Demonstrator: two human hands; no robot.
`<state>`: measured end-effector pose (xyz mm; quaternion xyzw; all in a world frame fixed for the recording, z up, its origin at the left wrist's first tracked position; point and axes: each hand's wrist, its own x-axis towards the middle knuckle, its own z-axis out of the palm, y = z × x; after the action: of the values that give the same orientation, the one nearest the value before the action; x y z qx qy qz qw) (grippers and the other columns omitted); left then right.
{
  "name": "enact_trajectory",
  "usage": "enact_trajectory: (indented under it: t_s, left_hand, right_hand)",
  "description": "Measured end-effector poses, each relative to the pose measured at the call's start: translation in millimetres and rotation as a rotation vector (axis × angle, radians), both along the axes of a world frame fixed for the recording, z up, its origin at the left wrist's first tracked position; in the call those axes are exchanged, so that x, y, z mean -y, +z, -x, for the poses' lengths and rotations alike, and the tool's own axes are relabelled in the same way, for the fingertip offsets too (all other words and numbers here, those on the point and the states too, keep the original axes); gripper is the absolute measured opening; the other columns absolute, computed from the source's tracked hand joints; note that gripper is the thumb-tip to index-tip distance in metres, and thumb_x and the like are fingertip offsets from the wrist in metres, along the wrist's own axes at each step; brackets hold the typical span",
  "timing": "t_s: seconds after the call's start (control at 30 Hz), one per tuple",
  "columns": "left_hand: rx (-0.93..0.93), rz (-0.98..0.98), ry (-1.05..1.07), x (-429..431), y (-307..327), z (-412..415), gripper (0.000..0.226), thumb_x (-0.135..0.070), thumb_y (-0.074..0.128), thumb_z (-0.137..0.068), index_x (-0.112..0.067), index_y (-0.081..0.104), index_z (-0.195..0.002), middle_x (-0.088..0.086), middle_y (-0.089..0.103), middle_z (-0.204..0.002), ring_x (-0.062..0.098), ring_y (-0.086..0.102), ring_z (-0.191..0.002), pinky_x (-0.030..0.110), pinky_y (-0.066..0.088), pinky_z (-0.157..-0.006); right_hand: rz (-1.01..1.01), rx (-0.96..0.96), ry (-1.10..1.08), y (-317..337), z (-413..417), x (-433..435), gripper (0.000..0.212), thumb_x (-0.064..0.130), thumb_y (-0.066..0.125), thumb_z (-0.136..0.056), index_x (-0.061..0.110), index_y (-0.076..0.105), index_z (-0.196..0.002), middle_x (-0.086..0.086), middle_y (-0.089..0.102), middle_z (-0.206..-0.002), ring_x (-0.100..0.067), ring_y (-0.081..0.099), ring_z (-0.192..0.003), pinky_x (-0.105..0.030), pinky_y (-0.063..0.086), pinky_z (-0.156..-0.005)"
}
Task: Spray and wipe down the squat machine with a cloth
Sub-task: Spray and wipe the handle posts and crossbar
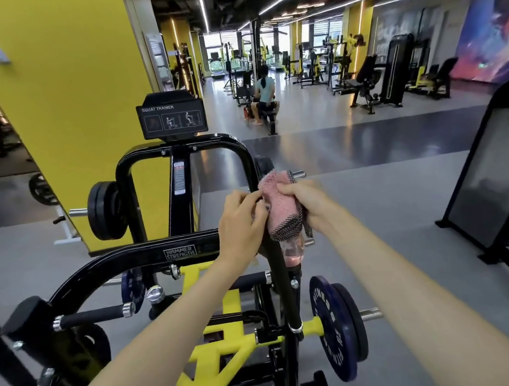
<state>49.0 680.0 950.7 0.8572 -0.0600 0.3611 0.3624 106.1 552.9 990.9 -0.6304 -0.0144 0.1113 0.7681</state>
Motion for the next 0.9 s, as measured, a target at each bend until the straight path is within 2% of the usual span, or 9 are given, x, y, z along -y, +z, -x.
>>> enact_trajectory:
  t_s: [0.1, 0.17, 0.23, 0.3, 0.4, 0.47, 0.63, 0.77, 0.9]
  left_hand:
    - [-0.018, 0.157, -0.068, 2, 26, 3, 0.03, -0.026, 0.043, -0.099, -0.017, 0.061, -0.12, -0.007, 0.05, -0.099, 0.009, 0.051, -0.094, 0.024, 0.043, -0.081]
    - [-0.128, 0.344, -0.154, 7, 51, 6, 0.022, -0.028, 0.045, -0.1, -0.022, 0.066, -0.104, -0.006, 0.057, -0.096, 0.008, 0.055, -0.093, 0.016, 0.041, -0.078]
    - [-0.339, 0.571, -0.255, 3, 70, 3, 0.026, -0.04, 0.048, -0.097, -0.026, 0.068, -0.089, -0.003, 0.067, -0.093, 0.01, 0.063, -0.09, 0.021, 0.048, -0.08]
    - [-0.491, 0.686, -0.338, -11, 79, -1, 0.027, -0.04, 0.057, -0.093, -0.017, 0.069, -0.1, 0.009, 0.072, -0.099, 0.02, 0.068, -0.092, 0.034, 0.054, -0.085]
    - [-0.59, 0.762, -0.445, -31, 78, -3, 0.027, -0.01, 0.065, -0.087, -0.003, 0.063, -0.113, 0.019, 0.068, -0.107, 0.029, 0.067, -0.094, 0.041, 0.055, -0.088]
    - [-0.613, 0.835, -0.46, -40, 74, -5, 0.032, 0.011, 0.054, -0.084, -0.001, 0.063, -0.112, 0.021, 0.066, -0.106, 0.029, 0.066, -0.092, 0.042, 0.054, -0.09]
    - [-0.612, 0.579, -0.248, -57, 58, -10, 0.037, 0.015, 0.05, -0.082, -0.015, 0.066, -0.097, 0.016, 0.068, -0.099, 0.029, 0.063, -0.09, 0.043, 0.052, -0.086]
    - [-0.709, 0.447, -0.379, -46, 42, -7, 0.036, 0.014, 0.051, -0.084, -0.006, 0.064, -0.111, 0.014, 0.067, -0.093, 0.023, 0.062, -0.08, 0.036, 0.053, -0.079]
    - [-0.614, 0.388, -0.397, -41, 24, -11, 0.031, 0.017, 0.047, -0.08, 0.007, 0.064, -0.103, 0.015, 0.063, -0.088, 0.02, 0.058, -0.079, 0.031, 0.046, -0.075]
  right_hand:
    - [0.005, 0.139, -0.023, 16, 4, -7, 0.008, 0.004, 0.062, -0.087, 0.004, 0.068, -0.092, -0.018, 0.069, -0.095, -0.03, 0.065, -0.089, -0.044, 0.05, -0.091]
    - [0.05, 0.242, -0.024, 28, 8, -15, 0.016, 0.026, 0.063, -0.09, 0.013, 0.071, -0.093, -0.014, 0.071, -0.099, -0.03, 0.067, -0.095, -0.043, 0.054, -0.089]
    - [0.134, 0.282, -0.058, 39, 14, -20, 0.027, 0.046, 0.052, -0.093, 0.023, 0.066, -0.09, -0.012, 0.071, -0.099, -0.027, 0.069, -0.091, -0.04, 0.057, -0.08]
    - [0.105, 0.237, -0.026, 50, 19, -22, 0.025, 0.049, 0.04, -0.098, 0.028, 0.052, -0.102, -0.016, 0.07, -0.098, -0.029, 0.071, -0.082, -0.04, 0.059, -0.073]
    - [0.081, 0.224, 0.031, 60, 28, -25, 0.034, 0.045, 0.036, -0.1, 0.021, 0.048, -0.121, -0.015, 0.069, -0.088, -0.025, 0.072, -0.068, -0.033, 0.059, -0.057]
    - [0.154, 0.295, -0.028, 54, 31, -29, 0.037, 0.034, 0.041, -0.101, 0.004, 0.056, -0.115, -0.015, 0.068, -0.085, -0.023, 0.07, -0.069, -0.033, 0.06, -0.062]
    - [0.427, 0.471, -0.217, 29, 25, -29, 0.023, 0.011, 0.052, -0.092, 0.011, 0.066, -0.11, -0.001, 0.063, -0.096, -0.013, 0.055, -0.09, -0.026, 0.048, -0.077]
    - [0.713, 0.482, -0.155, 10, 15, -39, 0.04, 0.027, 0.05, -0.092, 0.021, 0.049, -0.132, -0.008, 0.042, -0.134, -0.022, 0.035, -0.127, -0.035, 0.033, -0.103]
    - [0.917, 0.518, -0.11, -7, 16, -52, 0.047, 0.042, 0.038, -0.097, 0.024, 0.038, -0.14, -0.009, 0.033, -0.142, -0.027, 0.026, -0.134, -0.043, 0.025, -0.111]
